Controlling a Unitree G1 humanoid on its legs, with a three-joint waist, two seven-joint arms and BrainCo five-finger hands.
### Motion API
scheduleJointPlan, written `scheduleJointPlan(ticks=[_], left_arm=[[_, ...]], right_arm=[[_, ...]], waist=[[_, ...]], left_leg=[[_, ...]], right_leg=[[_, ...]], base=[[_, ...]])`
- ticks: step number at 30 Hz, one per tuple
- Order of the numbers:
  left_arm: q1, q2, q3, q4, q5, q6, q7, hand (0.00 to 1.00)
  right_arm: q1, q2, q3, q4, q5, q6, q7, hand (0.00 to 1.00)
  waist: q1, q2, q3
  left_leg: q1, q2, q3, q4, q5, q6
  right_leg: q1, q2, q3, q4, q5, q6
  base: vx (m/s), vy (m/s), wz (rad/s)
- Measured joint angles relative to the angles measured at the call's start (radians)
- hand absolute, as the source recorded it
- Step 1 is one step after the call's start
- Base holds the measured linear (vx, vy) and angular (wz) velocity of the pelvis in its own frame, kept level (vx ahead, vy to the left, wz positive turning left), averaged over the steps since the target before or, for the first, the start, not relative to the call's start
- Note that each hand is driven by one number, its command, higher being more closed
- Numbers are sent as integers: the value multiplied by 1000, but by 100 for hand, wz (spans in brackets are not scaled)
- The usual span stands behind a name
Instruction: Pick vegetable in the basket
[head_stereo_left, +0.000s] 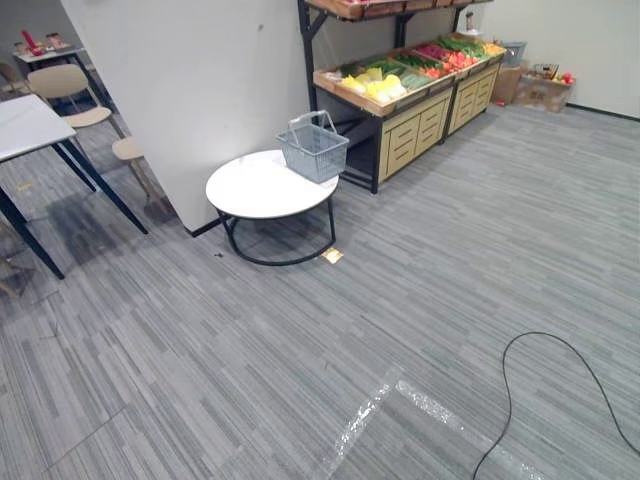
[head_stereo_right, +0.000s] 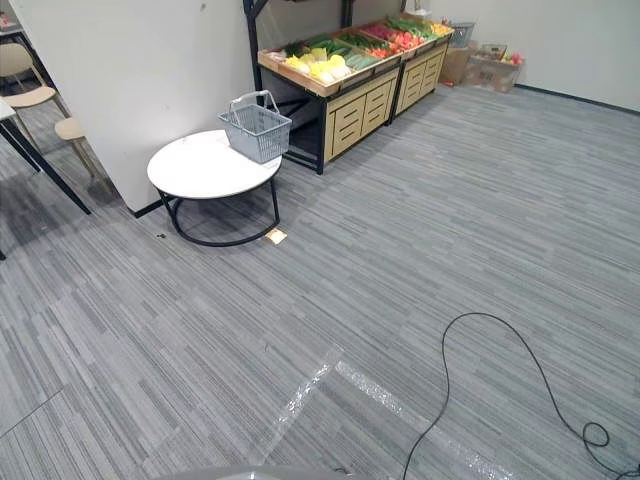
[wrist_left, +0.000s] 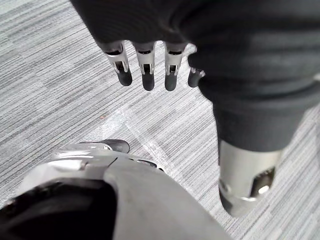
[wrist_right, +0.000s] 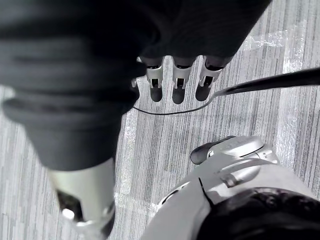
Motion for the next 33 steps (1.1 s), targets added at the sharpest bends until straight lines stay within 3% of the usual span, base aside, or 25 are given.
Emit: scheduleJointPlan(ticks=[9, 33], left_arm=[[-18, -1, 4, 23, 5, -9, 0, 0], [-37, 0, 3, 43, 10, -9, -1, 0]], right_arm=[[-24, 12, -45, 3, -1, -8, 0, 0], [-47, 18, -84, 4, -1, -7, 6, 0]], waist=[[1, 8, 26], [1, 2, 54]], left_leg=[[45, 1, 28, -24, -20, -32], [57, 13, 50, -42, -13, -28]], right_leg=[[53, 7, -17, -59, 9, 15], [53, 21, -21, -66, 9, 15]], base=[[68, -2, -6], [-29, -27, -2]])
